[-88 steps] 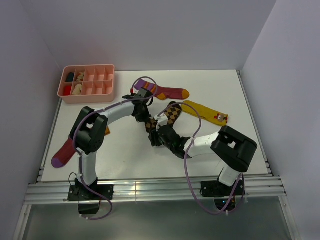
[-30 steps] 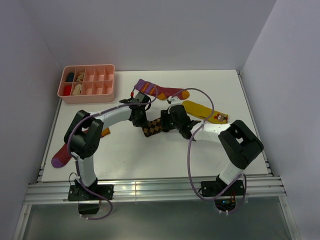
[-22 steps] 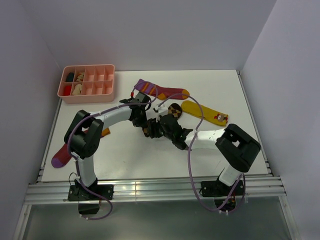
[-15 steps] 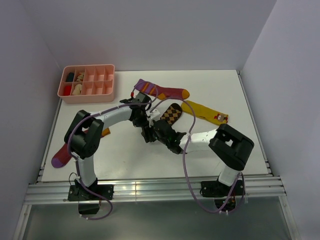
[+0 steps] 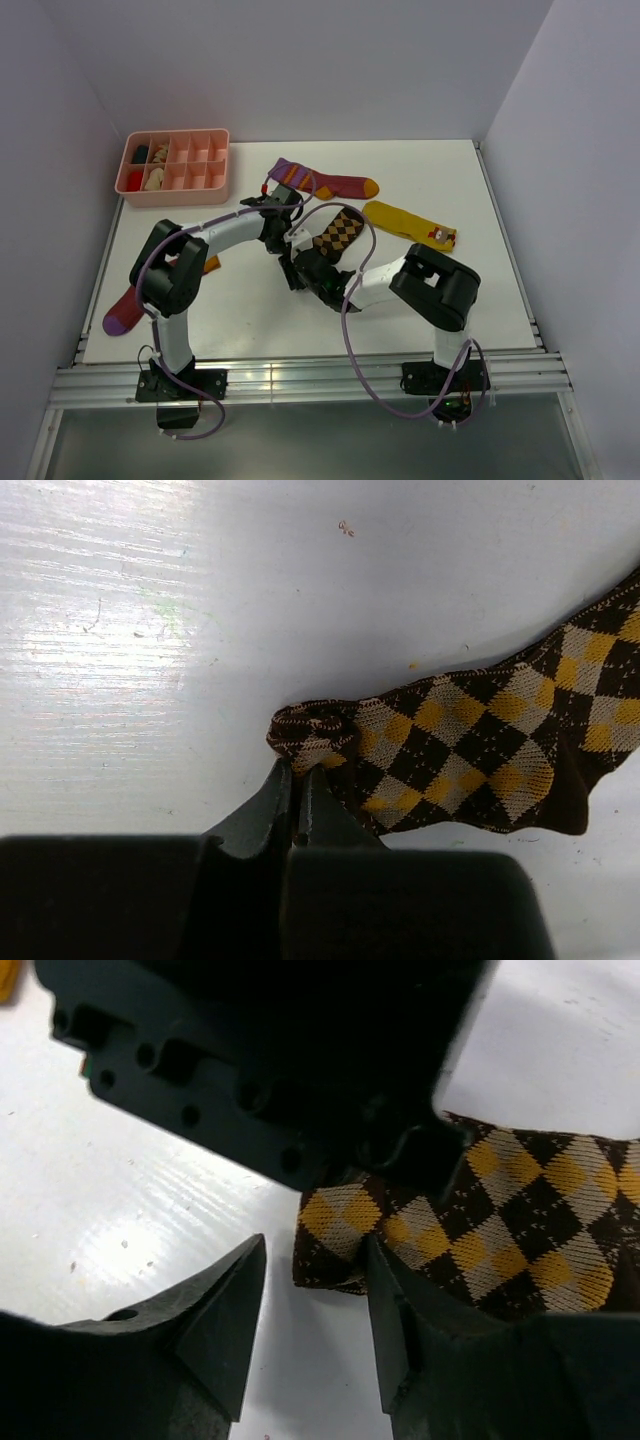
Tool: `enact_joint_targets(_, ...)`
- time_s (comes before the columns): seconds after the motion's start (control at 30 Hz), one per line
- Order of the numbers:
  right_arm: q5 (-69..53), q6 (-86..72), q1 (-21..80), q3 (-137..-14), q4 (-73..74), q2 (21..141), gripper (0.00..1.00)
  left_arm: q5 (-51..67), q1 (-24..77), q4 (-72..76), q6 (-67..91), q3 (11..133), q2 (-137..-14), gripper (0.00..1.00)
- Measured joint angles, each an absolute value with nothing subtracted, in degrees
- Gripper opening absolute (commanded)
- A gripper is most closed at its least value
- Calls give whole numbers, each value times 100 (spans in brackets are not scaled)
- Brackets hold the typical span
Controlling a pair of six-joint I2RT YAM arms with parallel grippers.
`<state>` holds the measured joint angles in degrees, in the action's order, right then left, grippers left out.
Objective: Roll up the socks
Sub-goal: Roll the sock at the center of the board.
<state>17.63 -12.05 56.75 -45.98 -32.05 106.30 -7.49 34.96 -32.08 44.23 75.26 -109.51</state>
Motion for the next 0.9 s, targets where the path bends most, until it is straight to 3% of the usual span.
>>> enact_joint_targets(0.1, 1944, -1249, 5684, -4689, -3109, 10700, 38, -751, 3496, -3205, 4423, 7526, -10951, 0)
enact_joint_targets(0.17, 2095, -1326, 5684, -4777, -3015, 10768, 20, -766, 3496, -3199, 4423, 7526, -10951, 0)
enact_joint_targets(0.27, 2165, -1551, 5684, -4834, -2915, 10787, 1, -792, 3496, -3151, 4445, 7518, -10951, 0)
enact_joint_targets(0.33, 2156, -1743, 5666, -4829, -2886, 10774, 0, -794, 3496, -3074, 4484, 7465, -10930, 4)
enact_joint_targets(0.47, 1702, -2217, 5459, -4613, -2891, 10586, 0, -781, 3496, -2934, 4661, 7314, -10831, 30)
enact_joint_targets(0.57, 1066, -2648, 5135, -4381, -3000, 10431, 0, -779, 3498, -2856, 4886, 7196, -10755, 42)
enact_joint_targets(0.77, -438, -3514, 4353, -3881, -3564, 10328, 0, -790, 3448, -2539, 5400, 6648, -10221, 59)
enact_joint_targets(0.9, -1326, -4071, 3879, -3586, -3962, 10355, 0, -781, 3380, -2053, 5590, 6147, -9605, 64)
